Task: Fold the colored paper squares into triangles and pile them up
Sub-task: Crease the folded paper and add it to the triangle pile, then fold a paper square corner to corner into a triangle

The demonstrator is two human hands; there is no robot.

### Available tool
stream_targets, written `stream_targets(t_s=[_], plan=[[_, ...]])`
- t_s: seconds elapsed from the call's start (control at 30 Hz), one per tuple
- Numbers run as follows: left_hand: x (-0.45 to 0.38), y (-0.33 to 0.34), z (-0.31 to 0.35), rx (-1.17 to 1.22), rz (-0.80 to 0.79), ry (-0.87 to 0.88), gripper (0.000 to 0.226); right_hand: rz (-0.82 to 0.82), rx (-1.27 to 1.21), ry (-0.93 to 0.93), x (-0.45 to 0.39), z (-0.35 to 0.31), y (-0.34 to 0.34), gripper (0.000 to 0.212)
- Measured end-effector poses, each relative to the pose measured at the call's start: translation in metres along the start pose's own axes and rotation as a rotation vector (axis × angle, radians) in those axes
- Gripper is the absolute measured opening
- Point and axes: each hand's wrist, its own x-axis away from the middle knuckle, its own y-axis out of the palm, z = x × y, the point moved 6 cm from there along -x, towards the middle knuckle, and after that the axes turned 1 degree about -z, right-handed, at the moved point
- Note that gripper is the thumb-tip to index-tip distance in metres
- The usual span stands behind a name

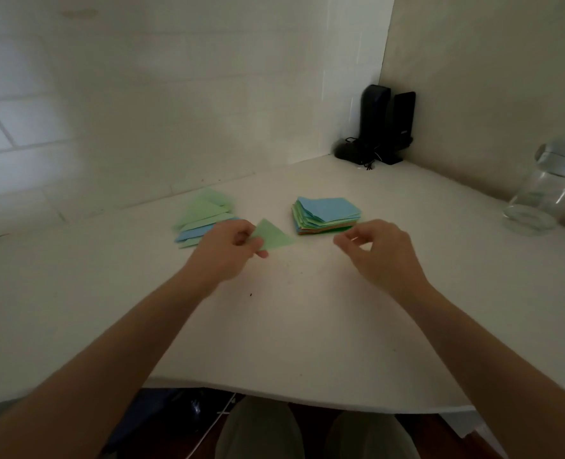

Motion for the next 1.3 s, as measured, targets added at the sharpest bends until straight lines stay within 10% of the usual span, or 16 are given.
stream_targets(t_s=[0.27, 0.87, 1.3], plan=[[-0.049, -0.100, -0.059, -0.106, 0.330, -0.076, 0.006, -0.029, 0.172, -0.171, -0.053, 0.000, 0.034, 0.033], [-0.072, -0.095, -0.097, -0.547, 0.409, -0.263, 0.037, 0.176, 0.300, -0.102, -0.059, 0.005, 0.049, 0.015], [-0.034, -0.029, 0.007, -0.304, 0.326, 0.377, 0.018, 0.322, 0.270, -0.261, -0.038, -0.018, 0.006, 0.007]])
